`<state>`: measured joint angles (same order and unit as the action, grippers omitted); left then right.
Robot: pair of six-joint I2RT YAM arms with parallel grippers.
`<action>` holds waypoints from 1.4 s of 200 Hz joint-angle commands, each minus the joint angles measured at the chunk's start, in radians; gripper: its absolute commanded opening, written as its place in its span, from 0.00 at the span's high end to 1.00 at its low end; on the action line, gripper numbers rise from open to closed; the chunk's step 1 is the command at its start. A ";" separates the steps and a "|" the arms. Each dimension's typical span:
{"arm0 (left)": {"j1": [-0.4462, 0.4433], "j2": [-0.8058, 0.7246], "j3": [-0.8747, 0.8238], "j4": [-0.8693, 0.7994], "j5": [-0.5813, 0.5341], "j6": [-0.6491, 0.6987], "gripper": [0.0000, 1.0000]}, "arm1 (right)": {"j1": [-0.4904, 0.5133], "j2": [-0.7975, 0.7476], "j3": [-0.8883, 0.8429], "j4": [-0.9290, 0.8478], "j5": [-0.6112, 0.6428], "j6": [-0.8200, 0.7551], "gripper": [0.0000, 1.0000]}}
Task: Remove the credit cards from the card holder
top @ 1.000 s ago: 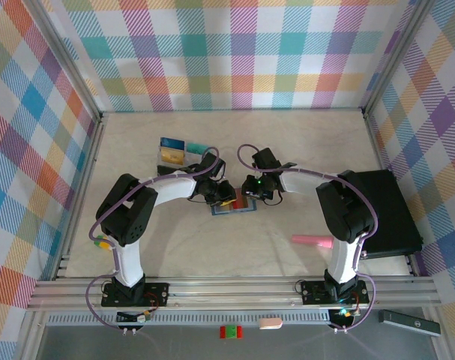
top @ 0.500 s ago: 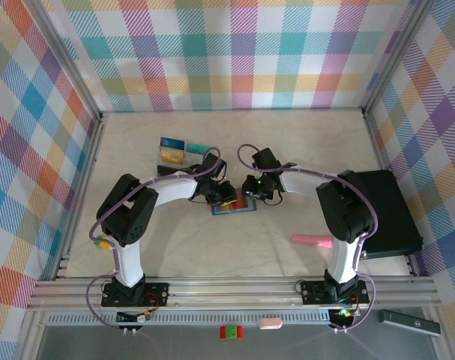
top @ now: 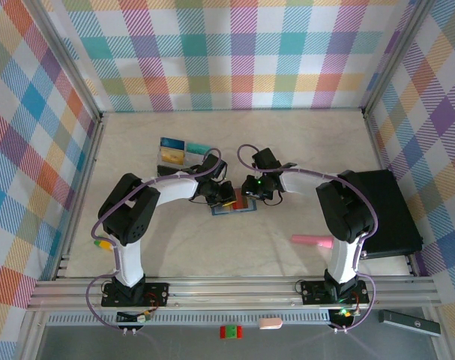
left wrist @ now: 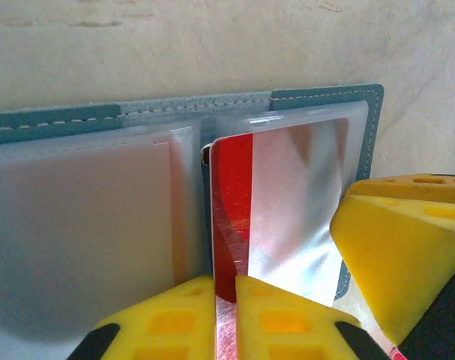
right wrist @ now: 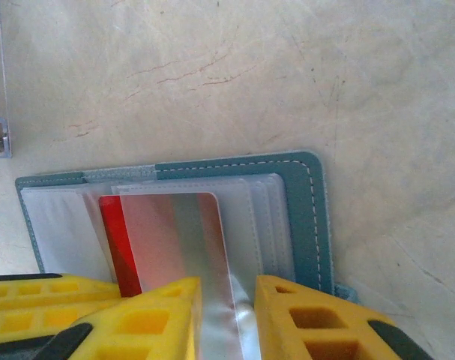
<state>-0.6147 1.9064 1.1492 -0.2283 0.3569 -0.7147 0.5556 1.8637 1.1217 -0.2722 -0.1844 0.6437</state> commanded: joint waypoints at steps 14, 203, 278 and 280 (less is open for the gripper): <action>-0.013 -0.042 0.020 -0.042 -0.024 0.034 0.91 | -0.003 -0.030 -0.031 -0.033 0.008 -0.001 0.74; -0.011 -0.105 0.000 -0.169 -0.096 0.075 0.94 | 0.004 0.006 -0.001 0.021 -0.142 -0.030 0.75; -0.009 -0.107 -0.005 -0.135 -0.049 0.061 0.90 | 0.004 0.060 0.023 -0.030 -0.116 -0.035 0.81; -0.010 -0.106 -0.005 -0.133 -0.048 0.061 0.90 | 0.004 0.060 0.024 -0.031 -0.116 -0.035 0.81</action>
<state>-0.6151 1.8107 1.1492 -0.3611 0.2798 -0.6575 0.5556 1.8977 1.1336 -0.2520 -0.3073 0.6201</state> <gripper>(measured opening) 0.090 0.193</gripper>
